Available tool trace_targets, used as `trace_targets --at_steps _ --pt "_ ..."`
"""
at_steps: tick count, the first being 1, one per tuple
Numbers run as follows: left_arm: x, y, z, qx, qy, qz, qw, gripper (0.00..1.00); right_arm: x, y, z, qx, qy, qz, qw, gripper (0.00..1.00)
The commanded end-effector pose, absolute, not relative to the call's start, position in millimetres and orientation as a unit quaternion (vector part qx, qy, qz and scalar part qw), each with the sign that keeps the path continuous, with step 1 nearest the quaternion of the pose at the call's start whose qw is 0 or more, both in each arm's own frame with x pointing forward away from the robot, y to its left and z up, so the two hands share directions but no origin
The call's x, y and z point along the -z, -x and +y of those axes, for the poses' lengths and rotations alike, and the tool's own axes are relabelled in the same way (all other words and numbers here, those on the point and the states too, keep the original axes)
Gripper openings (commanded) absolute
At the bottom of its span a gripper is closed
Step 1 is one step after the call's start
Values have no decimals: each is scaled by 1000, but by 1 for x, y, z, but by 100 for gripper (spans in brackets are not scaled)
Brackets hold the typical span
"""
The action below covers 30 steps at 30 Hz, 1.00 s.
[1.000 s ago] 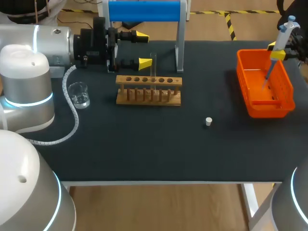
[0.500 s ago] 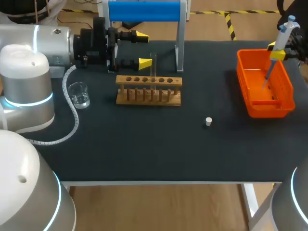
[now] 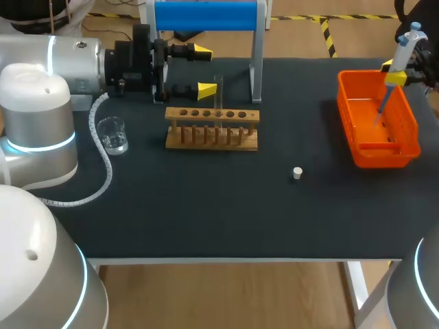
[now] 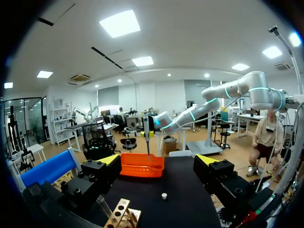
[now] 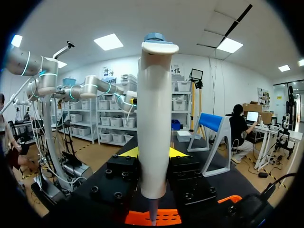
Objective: Invert the test tube, pick up the pipette, mount the tip to pipette, aspirate from beaker and dispense into the tube, eject the tip, return the pipette, and cap with the stopper.
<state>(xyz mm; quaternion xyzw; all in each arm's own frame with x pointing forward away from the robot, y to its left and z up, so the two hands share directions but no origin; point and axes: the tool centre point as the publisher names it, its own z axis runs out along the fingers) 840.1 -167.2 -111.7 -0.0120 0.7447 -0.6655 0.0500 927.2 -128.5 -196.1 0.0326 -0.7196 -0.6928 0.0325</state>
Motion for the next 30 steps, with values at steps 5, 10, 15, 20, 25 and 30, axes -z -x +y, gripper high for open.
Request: trace_targets --at_steps 5,10,15,20,25,30 --pt "102 -845 -203 661 33 748 46 100 196 -929 -131 693 -35 -719 35 0" --pt "94 -851 -240 636 65 768 36 100 196 -929 -131 693 -35 -719 35 0" --pt "90 -863 -278 623 86 777 25 100 196 -929 -131 693 -35 -719 35 0" --pt "84 -877 -324 628 71 775 11 100 196 -929 -131 693 -35 -719 35 0" --pt "79 -893 -374 629 47 776 -7 100 196 -929 -131 693 -35 -719 35 0" --pt "73 -906 -415 628 9 778 -22 100 196 -929 -131 693 -35 -719 35 0"
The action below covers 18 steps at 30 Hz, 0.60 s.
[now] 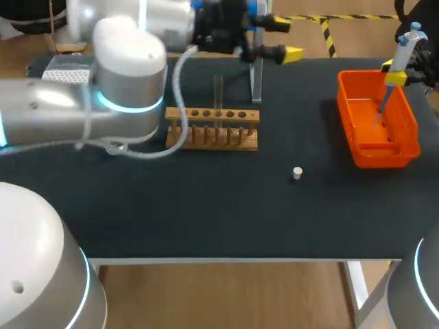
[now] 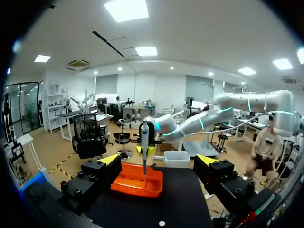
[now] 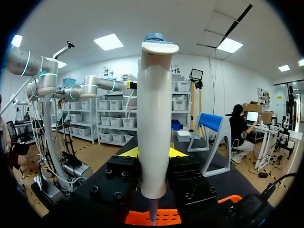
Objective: Invert the test tube, pick up the pipette, mount the tip to pipette, aspirate from beaker and dispense into the tube, eject the tip, return the pipette, and cap with the stopper.
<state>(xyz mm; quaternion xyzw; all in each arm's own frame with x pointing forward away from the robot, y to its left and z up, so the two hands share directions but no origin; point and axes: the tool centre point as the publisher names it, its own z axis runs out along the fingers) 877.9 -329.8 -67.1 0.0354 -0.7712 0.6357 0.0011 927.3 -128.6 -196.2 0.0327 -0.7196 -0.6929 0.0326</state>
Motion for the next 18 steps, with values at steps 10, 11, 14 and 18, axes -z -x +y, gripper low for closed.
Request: trace_targets --at_steps 10,11,14,18 --pt "66 -915 -464 -606 21 -793 48 100 196 -929 -131 693 -35 -719 35 0" --pt "66 -915 -468 -604 20 -795 49 100 196 -929 -131 693 -35 -719 35 0" --pt "68 -914 -481 -598 18 -799 52 100 196 -929 -131 693 -35 -719 35 0" --pt "68 -911 -488 -595 19 -802 50 100 196 -929 -131 693 -35 -719 35 0"
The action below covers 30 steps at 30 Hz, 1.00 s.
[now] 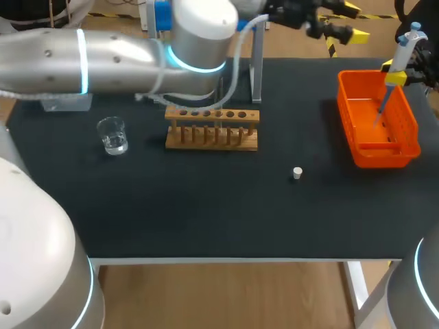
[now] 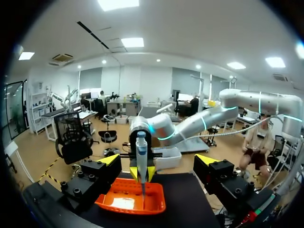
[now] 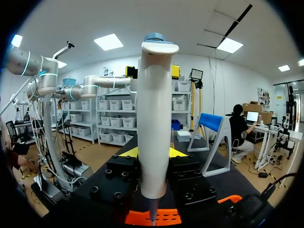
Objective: Invert the test tube, pick up the pipette, mount the tip to pipette, aspirate from beaker and dispense into the tube, eject the tip, return the pipette, and cap with the stopper.
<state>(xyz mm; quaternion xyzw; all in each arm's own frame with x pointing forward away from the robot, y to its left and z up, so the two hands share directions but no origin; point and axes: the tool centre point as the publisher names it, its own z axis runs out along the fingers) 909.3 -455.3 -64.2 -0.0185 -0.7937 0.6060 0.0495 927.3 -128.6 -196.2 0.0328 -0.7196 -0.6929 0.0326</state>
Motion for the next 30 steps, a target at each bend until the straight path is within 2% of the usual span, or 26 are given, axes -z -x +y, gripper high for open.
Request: trace_targets --at_steps 1,3,4,5,30 --pt "68 -911 -488 -595 19 -802 50 100 196 -929 -131 693 -35 -719 35 0" --pt "68 -911 -488 -595 19 -802 50 100 196 -929 -131 693 -35 -719 35 0" --pt "68 -911 -488 -595 19 -802 50 44 196 -929 -131 693 -35 -719 35 0" --pt "68 -911 -488 -595 19 -802 50 0 196 -929 -131 693 -35 -719 35 0" --pt "68 -911 -488 -595 19 -802 50 0 196 -929 -131 693 -35 -719 35 0"
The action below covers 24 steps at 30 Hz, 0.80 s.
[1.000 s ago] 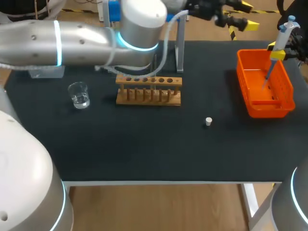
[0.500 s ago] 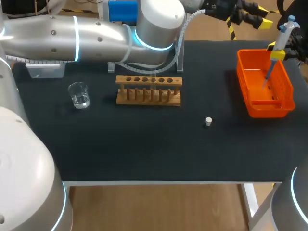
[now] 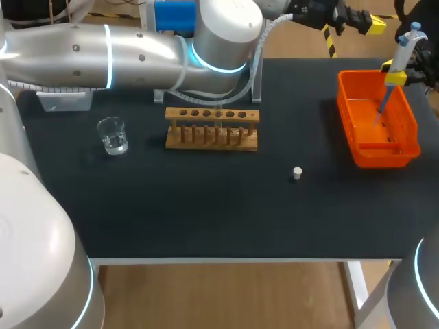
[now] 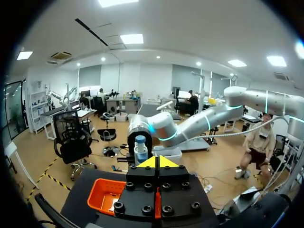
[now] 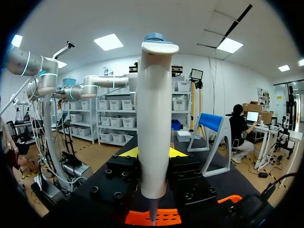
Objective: Invert the test tube, pick up the pipette, mount the tip to pipette, aspirate from beaker and dispense into the tube, eject the tip, return the pipette, and cap with the stopper.
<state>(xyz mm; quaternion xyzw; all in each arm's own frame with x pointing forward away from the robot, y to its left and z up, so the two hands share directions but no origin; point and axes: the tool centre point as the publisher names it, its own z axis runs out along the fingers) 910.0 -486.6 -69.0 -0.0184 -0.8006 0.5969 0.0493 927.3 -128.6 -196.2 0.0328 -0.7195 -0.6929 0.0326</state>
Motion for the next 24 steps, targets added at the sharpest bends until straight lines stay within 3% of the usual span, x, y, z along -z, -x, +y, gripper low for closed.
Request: trace_targets --at_steps 1,24 --pt "68 -911 -488 -595 19 -802 50 0 196 -929 -131 693 -35 -719 35 0" --pt "68 -918 -524 -619 6 -785 42 0 196 -929 -131 693 -35 -719 35 0"
